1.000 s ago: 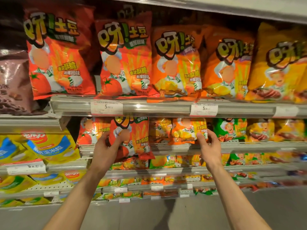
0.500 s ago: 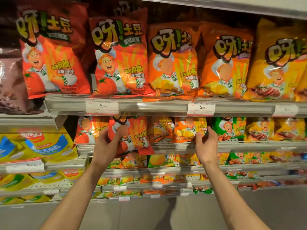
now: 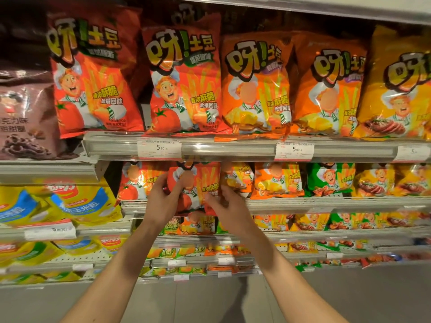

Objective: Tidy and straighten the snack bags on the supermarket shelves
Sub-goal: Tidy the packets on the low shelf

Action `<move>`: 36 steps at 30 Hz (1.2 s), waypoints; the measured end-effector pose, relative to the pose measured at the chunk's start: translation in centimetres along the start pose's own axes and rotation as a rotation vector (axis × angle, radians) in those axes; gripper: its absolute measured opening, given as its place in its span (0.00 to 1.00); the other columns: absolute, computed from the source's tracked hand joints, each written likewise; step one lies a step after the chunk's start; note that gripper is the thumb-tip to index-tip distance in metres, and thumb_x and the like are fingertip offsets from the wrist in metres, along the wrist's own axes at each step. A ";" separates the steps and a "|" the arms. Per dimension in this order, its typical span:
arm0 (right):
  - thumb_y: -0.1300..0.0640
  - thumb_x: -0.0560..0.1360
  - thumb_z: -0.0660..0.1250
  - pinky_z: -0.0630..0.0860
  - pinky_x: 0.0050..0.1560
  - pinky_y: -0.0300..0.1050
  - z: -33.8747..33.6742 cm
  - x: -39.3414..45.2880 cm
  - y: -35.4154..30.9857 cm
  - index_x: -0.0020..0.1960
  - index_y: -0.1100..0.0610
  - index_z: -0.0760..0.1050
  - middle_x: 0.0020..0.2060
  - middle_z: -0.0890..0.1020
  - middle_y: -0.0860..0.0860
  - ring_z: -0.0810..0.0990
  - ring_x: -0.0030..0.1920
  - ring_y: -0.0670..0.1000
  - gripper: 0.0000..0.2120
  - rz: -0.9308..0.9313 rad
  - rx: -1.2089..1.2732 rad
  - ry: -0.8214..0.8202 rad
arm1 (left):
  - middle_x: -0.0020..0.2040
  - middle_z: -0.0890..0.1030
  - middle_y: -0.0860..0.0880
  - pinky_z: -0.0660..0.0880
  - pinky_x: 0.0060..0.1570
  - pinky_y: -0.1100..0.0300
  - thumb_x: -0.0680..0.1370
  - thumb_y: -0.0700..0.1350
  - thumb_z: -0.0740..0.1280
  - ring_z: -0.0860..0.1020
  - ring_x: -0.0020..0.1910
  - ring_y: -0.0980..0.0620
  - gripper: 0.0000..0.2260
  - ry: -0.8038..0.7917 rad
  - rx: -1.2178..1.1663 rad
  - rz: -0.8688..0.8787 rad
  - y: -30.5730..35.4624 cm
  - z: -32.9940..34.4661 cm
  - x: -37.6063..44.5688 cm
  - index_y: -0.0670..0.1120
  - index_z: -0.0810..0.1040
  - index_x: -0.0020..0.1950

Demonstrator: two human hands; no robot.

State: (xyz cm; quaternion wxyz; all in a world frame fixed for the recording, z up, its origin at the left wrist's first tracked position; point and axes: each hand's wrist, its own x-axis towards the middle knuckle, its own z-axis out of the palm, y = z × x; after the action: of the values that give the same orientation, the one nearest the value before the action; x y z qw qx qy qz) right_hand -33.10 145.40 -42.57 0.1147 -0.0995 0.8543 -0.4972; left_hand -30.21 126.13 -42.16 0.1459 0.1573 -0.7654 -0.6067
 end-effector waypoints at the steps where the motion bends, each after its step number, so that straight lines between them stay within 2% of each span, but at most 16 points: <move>1: 0.34 0.77 0.66 0.76 0.60 0.45 0.6 0.5 -0.4 0.69 0.47 0.74 0.57 0.82 0.39 0.80 0.59 0.44 0.26 -0.005 0.010 -0.002 | 0.54 0.83 0.60 0.80 0.42 0.69 0.78 0.62 0.69 0.83 0.48 0.65 0.17 -0.015 0.007 0.005 -0.1 -0.2 0.0 0.59 0.75 0.65; 3: 0.38 0.77 0.68 0.76 0.56 0.44 1.2 1.3 -0.6 0.65 0.48 0.76 0.54 0.84 0.41 0.82 0.56 0.45 0.21 -0.012 0.033 0.034 | 0.54 0.83 0.63 0.80 0.45 0.70 0.80 0.63 0.66 0.83 0.50 0.66 0.15 -0.035 0.021 0.013 -0.4 -1.0 0.1 0.63 0.75 0.65; 5: 0.40 0.78 0.70 0.78 0.57 0.43 1.4 2.2 -1.0 0.64 0.49 0.77 0.54 0.84 0.42 0.82 0.55 0.44 0.19 -0.006 0.079 0.061 | 0.51 0.83 0.69 0.79 0.47 0.72 0.82 0.62 0.63 0.81 0.51 0.70 0.10 -0.017 0.101 0.061 -0.7 -2.1 0.2 0.67 0.75 0.62; 6: 0.40 0.77 0.70 0.77 0.57 0.39 1.4 2.6 -1.2 0.63 0.49 0.77 0.54 0.84 0.41 0.82 0.54 0.43 0.19 0.002 0.106 0.070 | 0.50 0.83 0.67 0.79 0.48 0.69 0.83 0.60 0.62 0.81 0.51 0.67 0.09 0.020 0.162 0.104 -0.8 -2.7 0.2 0.63 0.76 0.62; 8: 0.41 0.78 0.71 0.73 0.48 0.27 1.6 3.5 -1.7 0.60 0.48 0.76 0.51 0.82 0.39 0.80 0.52 0.39 0.16 0.004 0.114 0.104 | 0.55 0.83 0.52 0.78 0.59 0.50 0.84 0.53 0.62 0.79 0.57 0.53 0.15 0.106 0.325 0.202 -1.7 -3.8 0.4 0.48 0.79 0.66; 9: 0.41 0.78 0.70 0.71 0.44 0.26 1.9 4.0 -1.9 0.60 0.48 0.75 0.50 0.82 0.40 0.79 0.51 0.39 0.16 0.000 0.108 0.127 | 0.60 0.81 0.45 0.74 0.64 0.45 0.83 0.51 0.62 0.77 0.61 0.46 0.17 0.122 0.397 0.216 -2.1 -4.3 0.5 0.44 0.77 0.68; 11: 0.41 0.79 0.69 0.69 0.41 0.30 2.5 4.9 -2.2 0.61 0.50 0.75 0.49 0.81 0.44 0.78 0.48 0.38 0.17 0.008 0.092 0.150 | 0.65 0.78 0.41 0.70 0.68 0.45 0.83 0.50 0.62 0.73 0.66 0.41 0.19 0.081 0.457 0.173 -2.5 -5.0 0.3 0.41 0.75 0.71; 13: 0.43 0.81 0.67 0.72 0.48 0.38 3.2 5.4 -2.3 0.66 0.55 0.73 0.50 0.81 0.50 0.79 0.48 0.45 0.20 0.010 0.056 0.117 | 0.67 0.77 0.41 0.69 0.69 0.48 0.83 0.49 0.64 0.73 0.68 0.40 0.19 0.022 0.513 0.165 -2.8 -5.3 0.1 0.40 0.75 0.71; 16: 0.44 0.83 0.61 0.75 0.62 0.49 4.0 5.7 -1.7 0.73 0.60 0.69 0.59 0.80 0.56 0.79 0.60 0.56 0.26 0.049 -0.094 -0.006 | 0.72 0.74 0.42 0.63 0.74 0.53 0.82 0.42 0.68 0.69 0.73 0.41 0.21 0.010 0.615 0.235 -3.0 -5.5 0.0 0.40 0.73 0.74; 20: 0.42 0.83 0.60 0.73 0.63 0.47 3.7 5.6 -1.2 0.71 0.59 0.72 0.62 0.80 0.54 0.78 0.65 0.57 0.25 -0.008 -0.272 -0.003 | 0.75 0.71 0.43 0.65 0.75 0.48 0.81 0.40 0.68 0.66 0.74 0.41 0.26 -0.056 0.694 0.303 -2.6 -4.9 -0.2 0.43 0.68 0.79; 23: 0.43 0.83 0.62 0.65 0.75 0.49 3.0 5.2 -0.8 0.77 0.58 0.68 0.73 0.72 0.54 0.67 0.75 0.56 0.28 -0.090 -0.389 0.120 | 0.77 0.68 0.43 0.63 0.75 0.46 0.81 0.41 0.67 0.65 0.74 0.41 0.29 -0.097 0.756 0.342 -2.8 -4.4 -0.2 0.46 0.64 0.81; 25: 0.49 0.82 0.66 0.67 0.74 0.52 2.0 4.7 0.0 0.74 0.60 0.72 0.71 0.73 0.56 0.70 0.73 0.58 0.25 -0.208 -0.504 0.275 | 0.77 0.68 0.42 0.64 0.74 0.45 0.81 0.42 0.67 0.65 0.73 0.40 0.29 -0.102 0.804 0.356 -3.0 -4.2 -0.2 0.46 0.63 0.82; 27: 0.50 0.81 0.66 0.69 0.72 0.56 0.8 4.5 1.1 0.74 0.59 0.73 0.71 0.72 0.58 0.69 0.73 0.60 0.24 -0.231 -0.658 0.335 | 0.75 0.70 0.41 0.66 0.73 0.43 0.80 0.43 0.68 0.66 0.71 0.39 0.30 -0.093 0.849 0.369 -3.2 -4.2 -0.1 0.46 0.64 0.81; 31: 0.44 0.85 0.57 0.58 0.79 0.57 -0.5 4.3 2.6 0.82 0.51 0.59 0.81 0.57 0.57 0.52 0.82 0.59 0.28 -0.053 -0.705 0.182 | 0.69 0.76 0.38 0.72 0.68 0.41 0.77 0.45 0.73 0.72 0.67 0.36 0.29 -0.050 0.908 0.403 -3.2 -3.7 0.0 0.45 0.71 0.78; 36: 0.44 0.85 0.56 0.62 0.77 0.58 0.4 4.1 2.0 0.82 0.48 0.57 0.83 0.54 0.54 0.52 0.82 0.57 0.27 -0.017 -0.682 0.209 | 0.68 0.76 0.39 0.72 0.66 0.43 0.78 0.45 0.71 0.72 0.66 0.37 0.27 -0.027 0.886 0.348 -3.2 -3.2 0.1 0.45 0.71 0.77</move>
State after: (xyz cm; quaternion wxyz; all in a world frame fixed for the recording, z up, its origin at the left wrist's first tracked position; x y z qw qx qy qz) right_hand -37.00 144.88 -44.96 -0.0175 -0.0878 0.9773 -0.1920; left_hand -28.78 122.62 -44.61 0.1544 0.0659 -0.9672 -0.1905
